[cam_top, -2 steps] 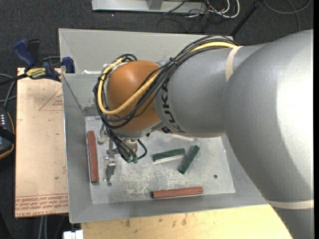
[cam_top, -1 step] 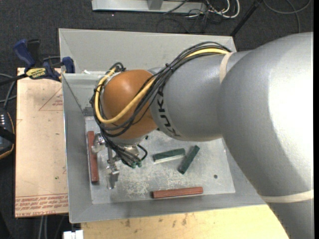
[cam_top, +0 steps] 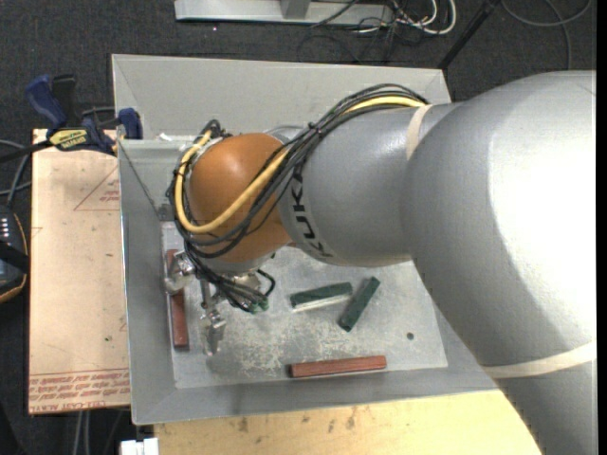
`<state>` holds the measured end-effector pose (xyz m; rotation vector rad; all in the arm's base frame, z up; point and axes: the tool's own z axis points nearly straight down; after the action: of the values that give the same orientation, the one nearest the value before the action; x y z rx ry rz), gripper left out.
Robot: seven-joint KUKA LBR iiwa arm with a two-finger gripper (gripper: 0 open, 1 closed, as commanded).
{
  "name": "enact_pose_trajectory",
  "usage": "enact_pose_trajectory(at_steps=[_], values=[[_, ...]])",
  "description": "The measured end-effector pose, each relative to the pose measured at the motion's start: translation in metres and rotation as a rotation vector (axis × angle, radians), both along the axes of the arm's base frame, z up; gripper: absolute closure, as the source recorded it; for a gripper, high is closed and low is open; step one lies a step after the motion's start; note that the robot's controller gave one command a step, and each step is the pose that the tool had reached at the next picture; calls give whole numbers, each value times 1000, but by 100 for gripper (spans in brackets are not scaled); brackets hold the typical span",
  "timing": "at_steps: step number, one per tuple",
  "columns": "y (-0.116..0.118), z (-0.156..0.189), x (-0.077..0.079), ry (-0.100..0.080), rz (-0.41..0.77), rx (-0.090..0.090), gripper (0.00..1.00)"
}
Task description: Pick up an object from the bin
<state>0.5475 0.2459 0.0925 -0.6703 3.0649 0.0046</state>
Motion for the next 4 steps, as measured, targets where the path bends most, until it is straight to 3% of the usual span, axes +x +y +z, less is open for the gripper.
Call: enact_pose_trajectory(at_steps=[1, 2, 3, 4], values=[[2, 2, -13, -5, -121, 4, 0], [3, 1, 9, -3, 232, 0, 0], [1, 2, -31, -9, 494, -1, 0], [-5, -16, 20, -8, 665, 1, 100]])
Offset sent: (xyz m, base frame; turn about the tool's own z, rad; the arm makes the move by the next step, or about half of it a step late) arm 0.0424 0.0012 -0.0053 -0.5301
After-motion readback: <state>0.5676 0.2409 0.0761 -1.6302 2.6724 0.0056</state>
